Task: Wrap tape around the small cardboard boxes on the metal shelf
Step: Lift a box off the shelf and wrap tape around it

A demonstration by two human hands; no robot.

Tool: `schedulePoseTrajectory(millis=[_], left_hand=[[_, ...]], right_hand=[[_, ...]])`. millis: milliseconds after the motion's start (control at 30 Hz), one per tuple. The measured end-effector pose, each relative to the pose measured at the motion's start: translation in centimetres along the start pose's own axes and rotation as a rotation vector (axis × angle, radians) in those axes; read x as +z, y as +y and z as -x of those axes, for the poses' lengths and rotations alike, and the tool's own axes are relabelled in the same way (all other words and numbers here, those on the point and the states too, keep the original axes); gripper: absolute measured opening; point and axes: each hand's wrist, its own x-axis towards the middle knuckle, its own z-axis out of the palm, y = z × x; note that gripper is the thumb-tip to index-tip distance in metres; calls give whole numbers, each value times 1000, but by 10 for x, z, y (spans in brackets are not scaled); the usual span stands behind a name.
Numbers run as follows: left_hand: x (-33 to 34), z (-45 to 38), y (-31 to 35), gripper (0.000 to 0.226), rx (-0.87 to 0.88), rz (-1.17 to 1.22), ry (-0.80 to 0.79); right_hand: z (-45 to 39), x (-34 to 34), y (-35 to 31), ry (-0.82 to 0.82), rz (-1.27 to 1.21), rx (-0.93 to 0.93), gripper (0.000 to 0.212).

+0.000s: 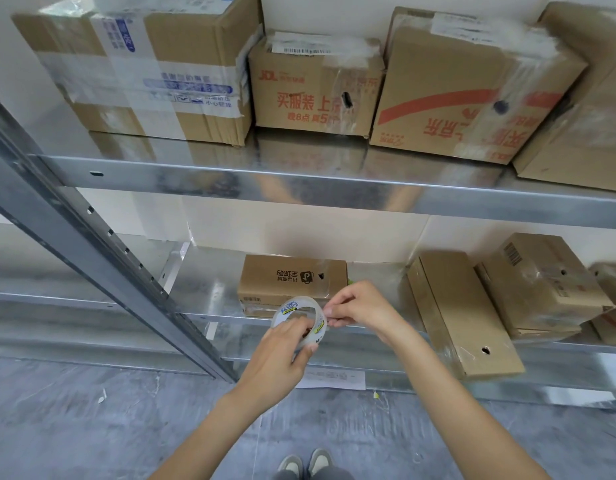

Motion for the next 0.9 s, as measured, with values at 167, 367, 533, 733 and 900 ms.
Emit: schedulePoseTrajectory(millis=[167,367,533,733,900], left_hand=[[-3,-1,-6,19,22,15,-53],[-6,-1,-13,24,-3,39,-84],[-4,0,-14,24,-15,84,-98],[-3,2,-17,26,-84,252,-134],[-2,0,-13,28,-124,353,-98]], right_hand=[[-5,-10,-3,-97,39,37,6],[-7,-11,-3,-156,83,51,11],[-4,2,4,-75,160,18,14],[4,14,7,13,121,-128,25],[12,11,5,6,2,-160,17]])
